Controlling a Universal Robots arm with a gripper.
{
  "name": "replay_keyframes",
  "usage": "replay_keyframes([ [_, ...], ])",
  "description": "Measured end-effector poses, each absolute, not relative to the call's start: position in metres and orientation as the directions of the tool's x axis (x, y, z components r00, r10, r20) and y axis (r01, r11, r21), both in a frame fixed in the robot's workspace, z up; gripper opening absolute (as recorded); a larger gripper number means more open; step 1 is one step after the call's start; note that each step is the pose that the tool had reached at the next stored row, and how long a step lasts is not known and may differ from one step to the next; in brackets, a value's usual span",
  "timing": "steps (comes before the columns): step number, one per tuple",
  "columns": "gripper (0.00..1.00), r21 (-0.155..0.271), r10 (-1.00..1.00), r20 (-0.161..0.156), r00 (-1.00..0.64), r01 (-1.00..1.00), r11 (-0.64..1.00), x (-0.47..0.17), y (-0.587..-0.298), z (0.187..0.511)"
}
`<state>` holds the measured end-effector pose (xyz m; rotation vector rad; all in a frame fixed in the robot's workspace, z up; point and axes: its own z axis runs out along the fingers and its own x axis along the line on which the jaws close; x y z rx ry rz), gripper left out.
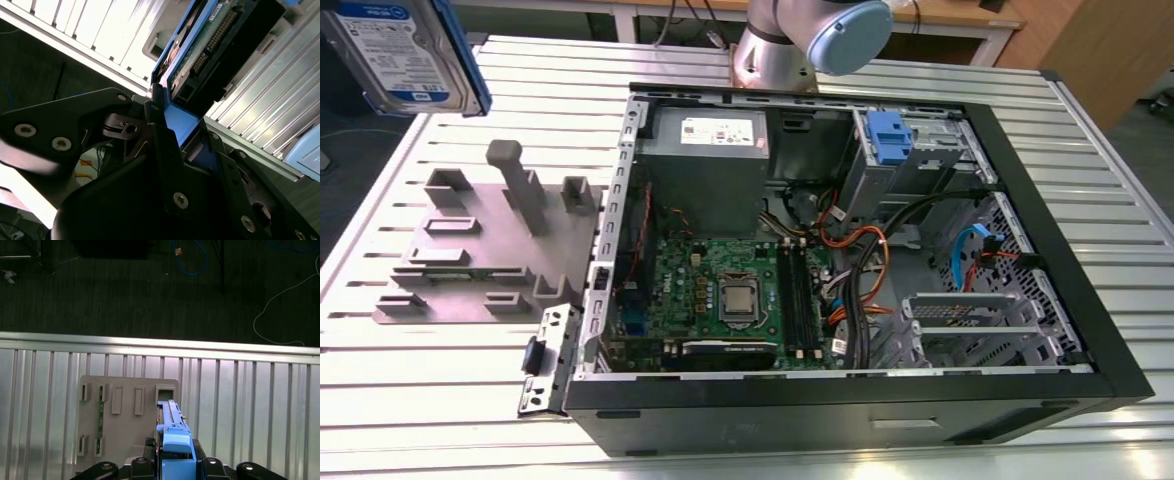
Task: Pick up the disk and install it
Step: 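Pick up the disk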
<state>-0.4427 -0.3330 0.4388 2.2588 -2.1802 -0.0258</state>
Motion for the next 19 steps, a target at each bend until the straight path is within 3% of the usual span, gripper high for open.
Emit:
replay_keyframes([
  [19,0.36,0.013,-0.999,-0.007,0.035,-0.999,-0.035,-0.443,-0.333,0.453],
])
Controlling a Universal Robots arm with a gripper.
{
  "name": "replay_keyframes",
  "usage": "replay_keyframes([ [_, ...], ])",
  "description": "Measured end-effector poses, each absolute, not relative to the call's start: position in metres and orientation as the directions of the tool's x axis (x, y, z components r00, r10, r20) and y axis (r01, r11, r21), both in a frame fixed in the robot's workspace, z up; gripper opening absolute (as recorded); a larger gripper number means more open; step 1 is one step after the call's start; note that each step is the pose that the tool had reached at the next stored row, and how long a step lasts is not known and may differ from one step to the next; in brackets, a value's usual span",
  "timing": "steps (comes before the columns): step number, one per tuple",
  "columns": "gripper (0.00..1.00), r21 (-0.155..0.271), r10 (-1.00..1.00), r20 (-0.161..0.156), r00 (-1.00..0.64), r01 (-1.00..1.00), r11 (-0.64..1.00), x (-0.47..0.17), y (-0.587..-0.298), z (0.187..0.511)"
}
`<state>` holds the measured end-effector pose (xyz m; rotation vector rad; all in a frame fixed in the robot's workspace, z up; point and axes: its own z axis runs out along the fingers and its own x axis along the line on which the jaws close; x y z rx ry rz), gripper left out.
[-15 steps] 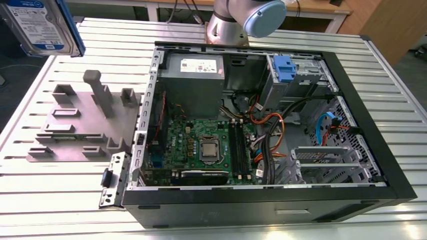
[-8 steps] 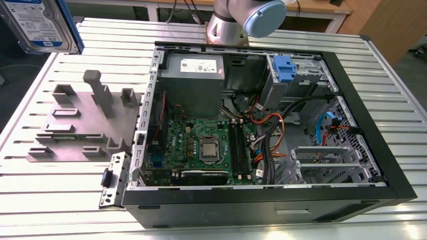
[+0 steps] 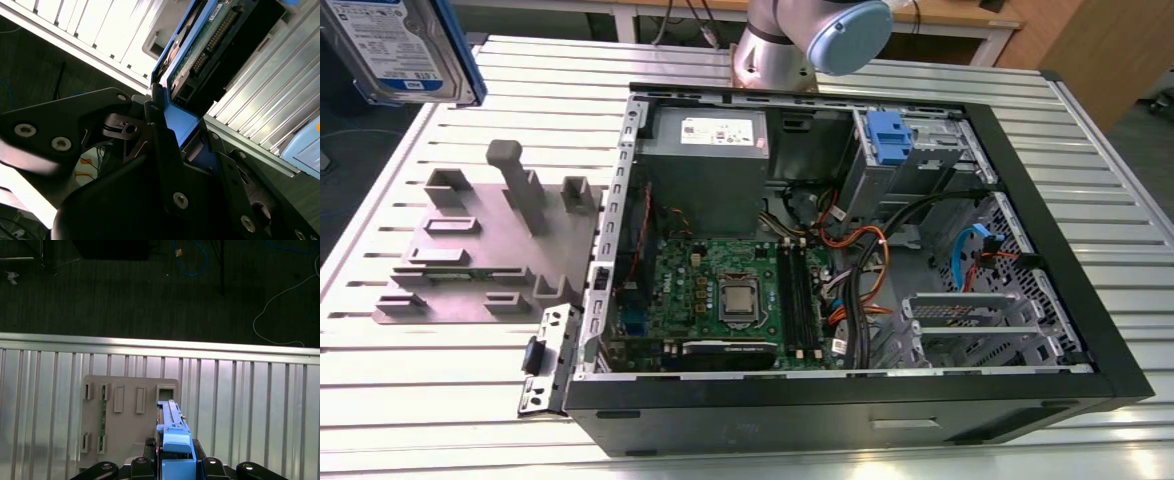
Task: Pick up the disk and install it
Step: 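Pick up the disk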
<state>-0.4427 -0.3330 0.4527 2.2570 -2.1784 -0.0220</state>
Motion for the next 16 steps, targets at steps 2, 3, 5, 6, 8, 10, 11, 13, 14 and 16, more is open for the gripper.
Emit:
replay_keyframes([
  [2,0.36,0.013,-0.999,-0.007,0.035,-0.999,-0.035,-0.4427,-0.3330,0.4527],
  [3,0.36,0.013,-0.999,-0.007,0.035,-0.999,-0.035,-0.4427,-0.3330,0.4527],
  [5,0.36,0.013,-0.999,-0.007,0.035,-0.999,-0.035,-0.4427,-0.3330,0.4527],
  [6,0.36,0.013,-0.999,-0.007,0.035,-0.999,-0.035,-0.4427,-0.3330,0.4527],
  [8,0.36,0.013,-0.999,-0.007,0.035,-0.999,-0.035,-0.4427,-0.3330,0.4530],
  [10,0.36,0.013,-0.999,-0.007,0.035,-0.999,-0.035,-0.4427,-0.3330,0.4547],
  [11,0.36,0.013,-0.999,-0.007,0.035,-0.999,-0.035,-0.4427,-0.3330,0.4558],
  [13,0.36,0.013,-0.999,-0.007,0.035,-0.999,-0.035,-0.4427,-0.3330,0.4585],
  [14,0.36,0.013,-0.999,-0.007,0.035,-0.999,-0.035,-0.4427,-0.3330,0.4598],
  [16,0.36,0.013,-0.999,-0.007,0.035,-0.999,-0.035,-0.4427,-0.3330,0.4624],
])
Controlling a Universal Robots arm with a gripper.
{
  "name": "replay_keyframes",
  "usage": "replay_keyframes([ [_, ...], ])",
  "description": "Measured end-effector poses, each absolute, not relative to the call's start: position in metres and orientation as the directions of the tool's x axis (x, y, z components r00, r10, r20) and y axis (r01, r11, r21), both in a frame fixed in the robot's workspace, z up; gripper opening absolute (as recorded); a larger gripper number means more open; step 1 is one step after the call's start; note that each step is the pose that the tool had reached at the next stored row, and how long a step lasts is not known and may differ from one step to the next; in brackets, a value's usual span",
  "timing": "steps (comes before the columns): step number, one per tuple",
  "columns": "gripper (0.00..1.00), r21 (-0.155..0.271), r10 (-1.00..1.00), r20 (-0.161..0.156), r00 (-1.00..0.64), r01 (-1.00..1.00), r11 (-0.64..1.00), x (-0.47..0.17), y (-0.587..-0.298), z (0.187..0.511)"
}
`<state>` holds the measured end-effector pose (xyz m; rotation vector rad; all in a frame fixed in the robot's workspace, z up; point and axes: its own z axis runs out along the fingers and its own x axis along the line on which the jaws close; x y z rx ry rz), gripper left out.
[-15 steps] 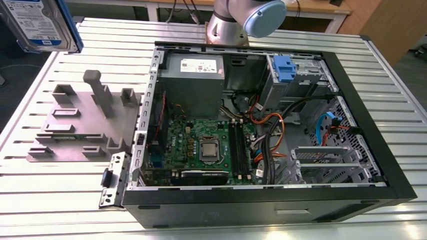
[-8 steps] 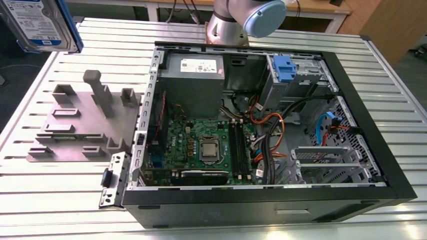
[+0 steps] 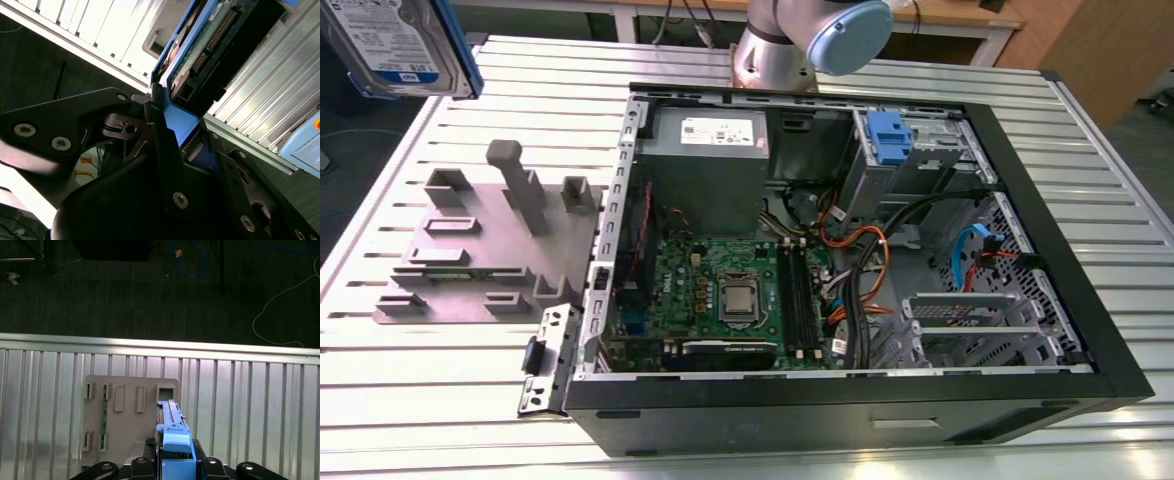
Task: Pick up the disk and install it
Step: 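Pick up the disk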
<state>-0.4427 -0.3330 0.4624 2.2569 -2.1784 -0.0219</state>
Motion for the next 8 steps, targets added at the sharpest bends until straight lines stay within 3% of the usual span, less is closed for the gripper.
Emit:
replay_keyframes([
  [8,0.36,0.013,-0.999,-0.007,0.035,-0.999,-0.035,-0.4427,-0.3330,0.4727],
])
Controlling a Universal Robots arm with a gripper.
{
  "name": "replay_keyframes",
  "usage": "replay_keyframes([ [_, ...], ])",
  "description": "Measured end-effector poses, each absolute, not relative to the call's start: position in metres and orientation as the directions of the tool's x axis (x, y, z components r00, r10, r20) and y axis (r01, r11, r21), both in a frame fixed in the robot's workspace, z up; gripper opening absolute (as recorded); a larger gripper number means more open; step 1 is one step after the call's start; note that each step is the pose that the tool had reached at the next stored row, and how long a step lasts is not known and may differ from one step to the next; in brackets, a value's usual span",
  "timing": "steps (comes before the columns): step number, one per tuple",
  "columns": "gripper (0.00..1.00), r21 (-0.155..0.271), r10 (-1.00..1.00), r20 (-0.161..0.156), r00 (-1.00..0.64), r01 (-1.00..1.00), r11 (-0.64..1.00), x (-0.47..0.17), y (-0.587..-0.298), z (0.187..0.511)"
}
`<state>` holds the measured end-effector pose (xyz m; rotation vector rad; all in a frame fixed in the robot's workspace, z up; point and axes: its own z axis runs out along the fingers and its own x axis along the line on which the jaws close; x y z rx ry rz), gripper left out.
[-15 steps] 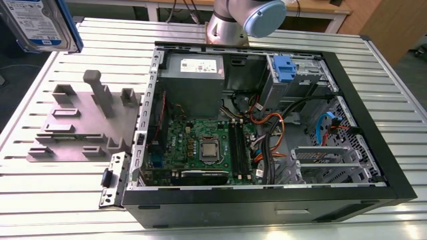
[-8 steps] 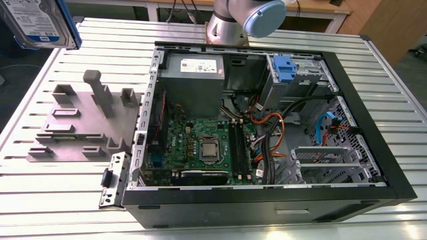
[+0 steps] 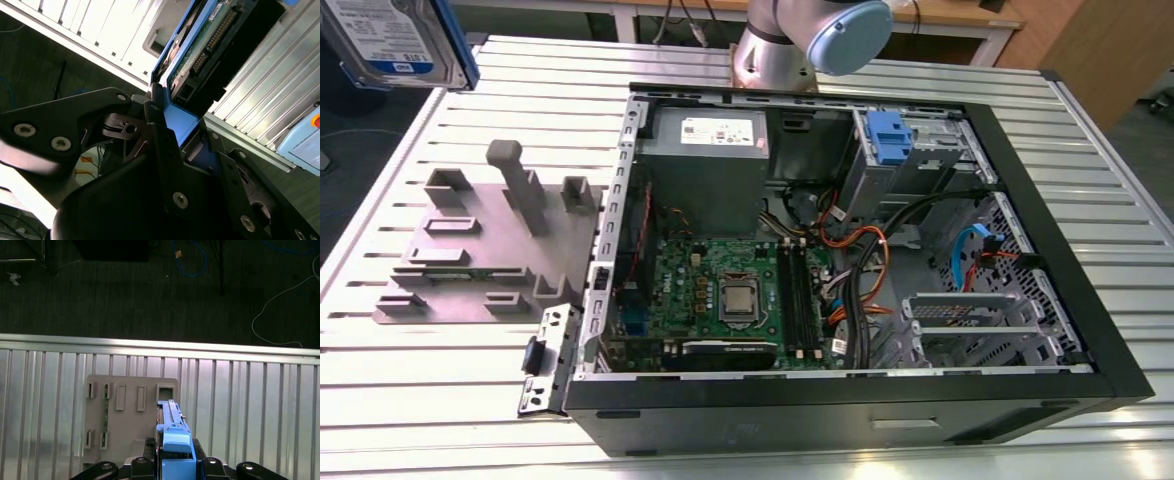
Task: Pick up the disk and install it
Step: 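Pick up the disk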
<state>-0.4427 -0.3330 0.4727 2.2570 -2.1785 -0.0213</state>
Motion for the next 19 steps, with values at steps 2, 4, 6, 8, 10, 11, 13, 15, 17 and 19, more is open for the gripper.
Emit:
replay_keyframes([
  [2,0.36,0.013,-0.999,-0.004,0.035,-0.999,-0.035,-0.4427,-0.3330,0.4735],
  [4,0.36,0.013,-0.999,-0.001,0.035,-0.999,-0.035,-0.4427,-0.3330,0.4749],
  [6,0.36,0.013,-0.999,-0.001,0.035,-0.999,-0.035,-0.4427,-0.3330,0.4755],
  [8,0.36,0.013,-0.999,-0.001,0.035,-0.999,-0.035,-0.4427,-0.3330,0.4758],
  [10,0.36,0.012,-0.999,-0.001,0.035,-0.999,-0.035,-0.4426,-0.3330,0.4761],
  [11,0.36,0.010,-0.999,-0.001,0.035,-0.999,-0.035,-0.4426,-0.3330,0.4761],
  [13,0.36,0.008,-0.999,-0.001,0.035,-0.999,-0.035,-0.4427,-0.3330,0.4767],
  [15,0.36,0.007,-0.999,-0.001,0.035,-0.999,-0.035,-0.4427,-0.3330,0.4784],
  [17,0.36,0.007,-0.999,-0.001,0.035,-0.999,-0.035,-0.4427,-0.3330,0.4809],
  [19,0.36,0.006,-0.999,-0.001,0.035,-0.999,-0.035,-0.4427,-0.3330,0.4832],
])
